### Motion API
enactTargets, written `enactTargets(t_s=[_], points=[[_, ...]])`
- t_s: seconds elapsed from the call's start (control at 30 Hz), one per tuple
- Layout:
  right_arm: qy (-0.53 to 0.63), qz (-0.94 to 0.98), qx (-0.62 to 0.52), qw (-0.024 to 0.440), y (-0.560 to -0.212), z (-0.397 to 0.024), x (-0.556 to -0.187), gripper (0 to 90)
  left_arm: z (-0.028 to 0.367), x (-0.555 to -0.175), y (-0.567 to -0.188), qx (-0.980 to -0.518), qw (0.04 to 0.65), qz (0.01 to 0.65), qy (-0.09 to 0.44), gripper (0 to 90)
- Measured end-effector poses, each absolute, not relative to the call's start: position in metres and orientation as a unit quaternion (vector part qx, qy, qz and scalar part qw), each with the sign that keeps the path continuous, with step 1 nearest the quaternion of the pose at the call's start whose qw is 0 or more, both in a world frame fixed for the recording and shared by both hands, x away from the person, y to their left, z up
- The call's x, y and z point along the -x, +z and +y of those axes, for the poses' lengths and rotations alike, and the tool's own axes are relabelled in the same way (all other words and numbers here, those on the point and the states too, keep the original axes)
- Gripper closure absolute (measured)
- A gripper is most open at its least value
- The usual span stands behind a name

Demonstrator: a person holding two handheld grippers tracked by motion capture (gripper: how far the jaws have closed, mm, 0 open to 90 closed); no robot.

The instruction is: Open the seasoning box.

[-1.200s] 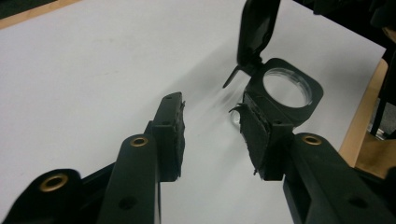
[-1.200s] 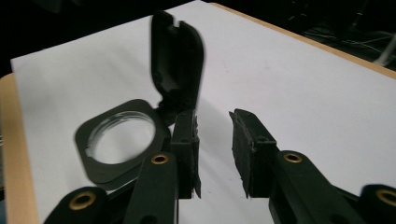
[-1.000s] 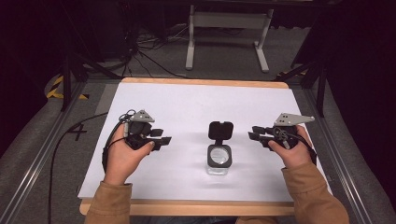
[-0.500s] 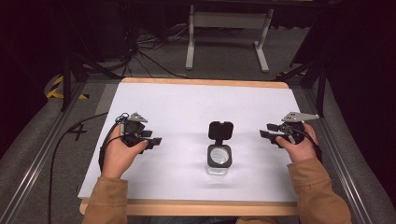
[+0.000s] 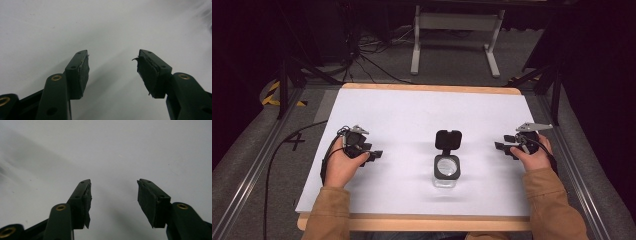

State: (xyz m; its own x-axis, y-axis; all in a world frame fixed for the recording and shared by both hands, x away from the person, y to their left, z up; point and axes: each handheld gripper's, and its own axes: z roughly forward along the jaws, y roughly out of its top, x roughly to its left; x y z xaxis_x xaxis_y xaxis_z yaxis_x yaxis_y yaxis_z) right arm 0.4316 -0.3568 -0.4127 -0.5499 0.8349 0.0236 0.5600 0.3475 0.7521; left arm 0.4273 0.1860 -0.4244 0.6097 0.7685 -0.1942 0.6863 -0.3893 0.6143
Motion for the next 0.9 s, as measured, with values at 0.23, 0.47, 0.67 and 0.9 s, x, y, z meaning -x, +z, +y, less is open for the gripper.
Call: enactTargets(t_s=[0.23, 0.47, 0.67, 0.9], points=[[0.354, 0.804, -0.439, 0.187, -0.427, -0.358, -0.436, 44.1, 0.18, -0.429, -0.43, -0.845, 0.328, 0.416, 0.064, 41.8], [0.344, 0.818, -0.419, 0.194, -0.433, -0.348, -0.436, 43.2, 0.171, -0.429, -0.438, -0.868, 0.323, 0.373, 0.055, 41.2], [0.339, 0.822, -0.419, 0.184, -0.438, -0.347, -0.436, 42.5, 0.167, -0.428, -0.437, -0.868, 0.331, 0.367, 0.053, 40.0], [0.346, 0.818, -0.422, 0.182, -0.437, -0.346, -0.435, 41.6, 0.166, -0.429, -0.435, -0.866, 0.336, 0.366, 0.056, 39.6]])
